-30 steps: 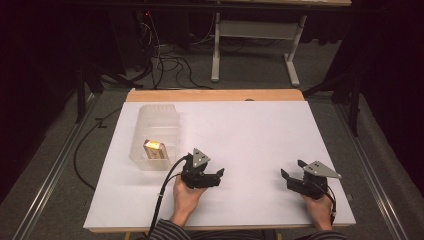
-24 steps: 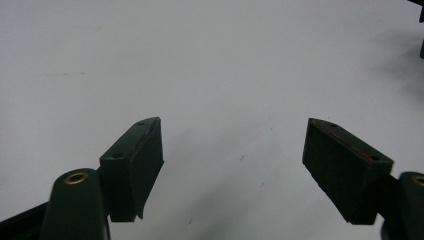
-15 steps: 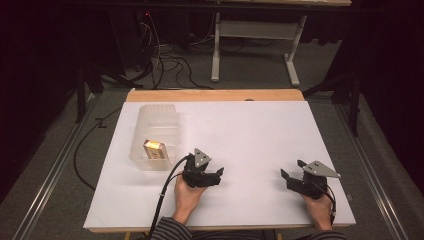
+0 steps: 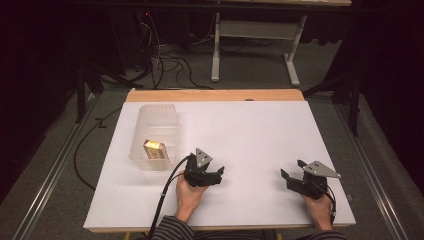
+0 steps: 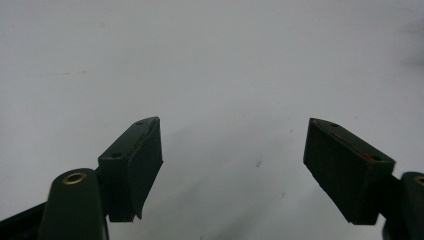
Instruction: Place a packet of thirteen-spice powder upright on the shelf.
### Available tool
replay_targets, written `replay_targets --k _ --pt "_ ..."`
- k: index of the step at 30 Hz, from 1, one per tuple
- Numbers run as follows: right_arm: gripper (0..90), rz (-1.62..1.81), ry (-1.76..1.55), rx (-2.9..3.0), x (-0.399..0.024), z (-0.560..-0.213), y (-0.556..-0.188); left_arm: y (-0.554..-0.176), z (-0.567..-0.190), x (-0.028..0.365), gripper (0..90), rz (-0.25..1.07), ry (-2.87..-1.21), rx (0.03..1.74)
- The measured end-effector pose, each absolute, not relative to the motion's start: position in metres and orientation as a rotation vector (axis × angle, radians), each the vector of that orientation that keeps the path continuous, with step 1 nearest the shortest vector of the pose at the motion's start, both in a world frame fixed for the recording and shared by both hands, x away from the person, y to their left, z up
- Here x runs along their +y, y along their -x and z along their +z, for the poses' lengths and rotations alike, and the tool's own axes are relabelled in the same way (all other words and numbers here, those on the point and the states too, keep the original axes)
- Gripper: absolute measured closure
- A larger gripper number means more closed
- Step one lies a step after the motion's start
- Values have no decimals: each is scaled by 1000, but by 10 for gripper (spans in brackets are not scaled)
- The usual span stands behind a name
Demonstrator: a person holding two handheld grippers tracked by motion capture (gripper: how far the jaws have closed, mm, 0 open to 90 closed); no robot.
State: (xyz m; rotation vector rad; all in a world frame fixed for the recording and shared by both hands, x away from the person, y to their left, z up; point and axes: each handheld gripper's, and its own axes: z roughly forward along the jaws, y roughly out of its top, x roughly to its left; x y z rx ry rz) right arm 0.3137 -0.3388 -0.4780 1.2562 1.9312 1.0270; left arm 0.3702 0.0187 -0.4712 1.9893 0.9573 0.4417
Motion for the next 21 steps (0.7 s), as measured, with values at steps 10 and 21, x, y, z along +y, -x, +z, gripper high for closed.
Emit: replay_targets --k 10,21 --pt "269 1028 -1256 1930 -339 -478 -314 -371 -481 19 230 493 -1950 974" --pt "269 1023 -1253 1935 -338 -478 -314 -369 -481 20 226 503 -1939 961"
